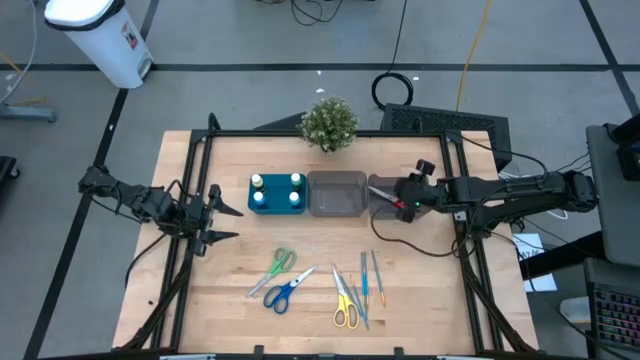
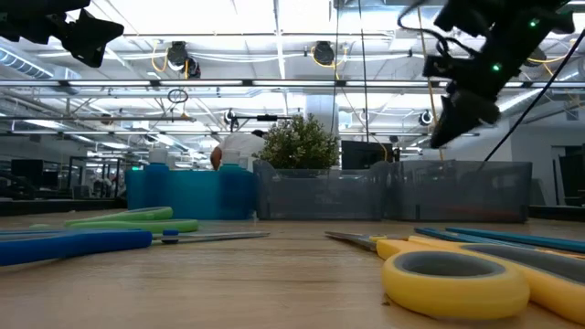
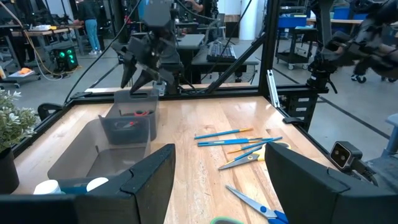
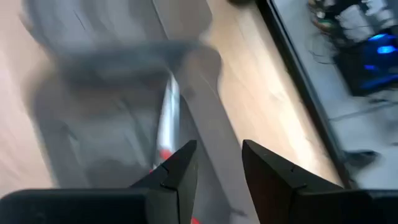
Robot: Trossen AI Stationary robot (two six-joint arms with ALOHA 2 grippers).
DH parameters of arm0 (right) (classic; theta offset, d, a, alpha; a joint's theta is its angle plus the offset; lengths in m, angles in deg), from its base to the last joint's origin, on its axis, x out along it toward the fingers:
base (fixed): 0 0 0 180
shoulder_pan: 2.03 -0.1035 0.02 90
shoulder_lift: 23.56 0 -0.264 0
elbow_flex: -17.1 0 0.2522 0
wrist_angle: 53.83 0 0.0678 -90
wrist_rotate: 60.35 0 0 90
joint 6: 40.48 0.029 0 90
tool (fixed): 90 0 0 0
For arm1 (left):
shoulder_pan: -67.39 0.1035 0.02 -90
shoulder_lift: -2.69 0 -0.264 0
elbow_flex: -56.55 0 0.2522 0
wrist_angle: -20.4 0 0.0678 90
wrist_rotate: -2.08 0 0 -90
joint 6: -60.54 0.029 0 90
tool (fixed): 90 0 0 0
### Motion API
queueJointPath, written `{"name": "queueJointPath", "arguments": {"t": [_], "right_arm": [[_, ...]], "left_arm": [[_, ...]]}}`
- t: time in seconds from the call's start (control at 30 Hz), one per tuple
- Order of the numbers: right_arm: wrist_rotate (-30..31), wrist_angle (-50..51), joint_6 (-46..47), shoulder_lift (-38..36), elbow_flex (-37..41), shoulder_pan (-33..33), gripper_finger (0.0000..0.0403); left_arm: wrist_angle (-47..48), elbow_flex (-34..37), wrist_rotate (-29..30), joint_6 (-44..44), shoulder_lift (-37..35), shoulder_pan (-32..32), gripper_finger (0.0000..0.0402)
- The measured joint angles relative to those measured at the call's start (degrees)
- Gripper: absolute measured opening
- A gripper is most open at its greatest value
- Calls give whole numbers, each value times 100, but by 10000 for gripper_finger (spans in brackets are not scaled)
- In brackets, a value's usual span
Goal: Pick & Place Paint Supplies
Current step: Put the green scissor into the right black bin
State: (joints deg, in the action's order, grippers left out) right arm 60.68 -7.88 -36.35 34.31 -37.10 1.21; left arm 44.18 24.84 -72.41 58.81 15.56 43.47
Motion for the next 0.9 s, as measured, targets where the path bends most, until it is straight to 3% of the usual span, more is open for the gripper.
{"name": "queueJointPath", "arguments": {"t": [0.4,0.67,0.9], "right_arm": [[-2312,-3276,189,2,23,-774,188],[-2531,-6169,-49,2,895,-1601,214],[-2523,-7145,-91,-17,1558,-1896,213]], "left_arm": [[0,0,0,0,0,0,253],[0,0,0,0,0,0,253],[0,0,0,0,0,0,253]]}}
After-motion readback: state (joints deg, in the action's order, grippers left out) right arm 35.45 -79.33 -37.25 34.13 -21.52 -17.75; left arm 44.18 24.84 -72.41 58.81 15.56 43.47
